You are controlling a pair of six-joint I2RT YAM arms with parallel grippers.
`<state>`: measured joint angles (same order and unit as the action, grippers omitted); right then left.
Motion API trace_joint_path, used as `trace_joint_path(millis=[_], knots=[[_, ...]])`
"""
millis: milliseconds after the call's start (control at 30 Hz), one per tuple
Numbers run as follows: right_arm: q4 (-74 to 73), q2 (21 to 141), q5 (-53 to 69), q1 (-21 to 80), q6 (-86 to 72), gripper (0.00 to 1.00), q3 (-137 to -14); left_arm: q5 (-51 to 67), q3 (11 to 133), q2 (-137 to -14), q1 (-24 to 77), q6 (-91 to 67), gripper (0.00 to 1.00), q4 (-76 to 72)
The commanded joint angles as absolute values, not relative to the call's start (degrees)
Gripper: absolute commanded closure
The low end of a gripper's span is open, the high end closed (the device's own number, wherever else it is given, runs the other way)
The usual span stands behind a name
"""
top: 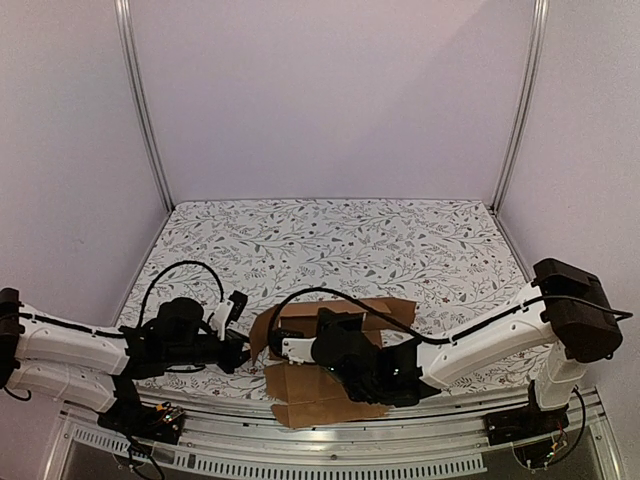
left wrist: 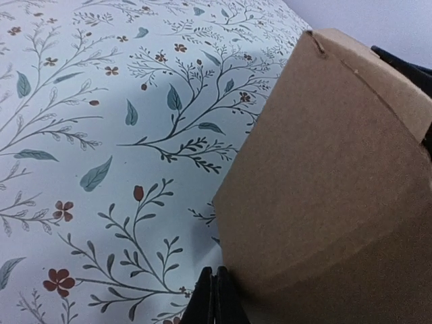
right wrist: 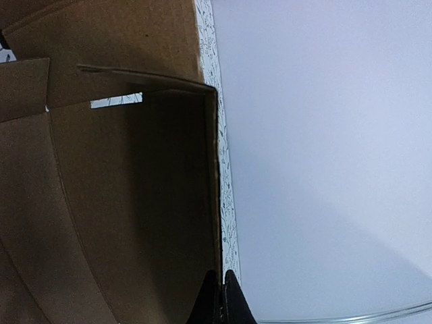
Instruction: Fold the paper box
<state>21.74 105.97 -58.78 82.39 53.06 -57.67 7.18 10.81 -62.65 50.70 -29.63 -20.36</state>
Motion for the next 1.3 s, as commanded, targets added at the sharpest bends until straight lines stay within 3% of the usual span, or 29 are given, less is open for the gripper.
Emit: trace_joint_path(millis=[0,600,1267], knots=[[24.1,108.1,-60.7,82.8,53.2,1.0,-57.4,10.1,13.8,-65.4,50.2,-29.4,1.0,-24.5],[21.9,110.0,-60.9,82.9,48.6,1.0,-57.6,12.4,19.3,-75.4,52.8,-28.2,1.0,-24.9],[23.4,110.9,-67.3,87.0,44.9,1.0,-54.1,-2.4,20.3,-76.5,62.2,-28.5,0.96,-23.6]])
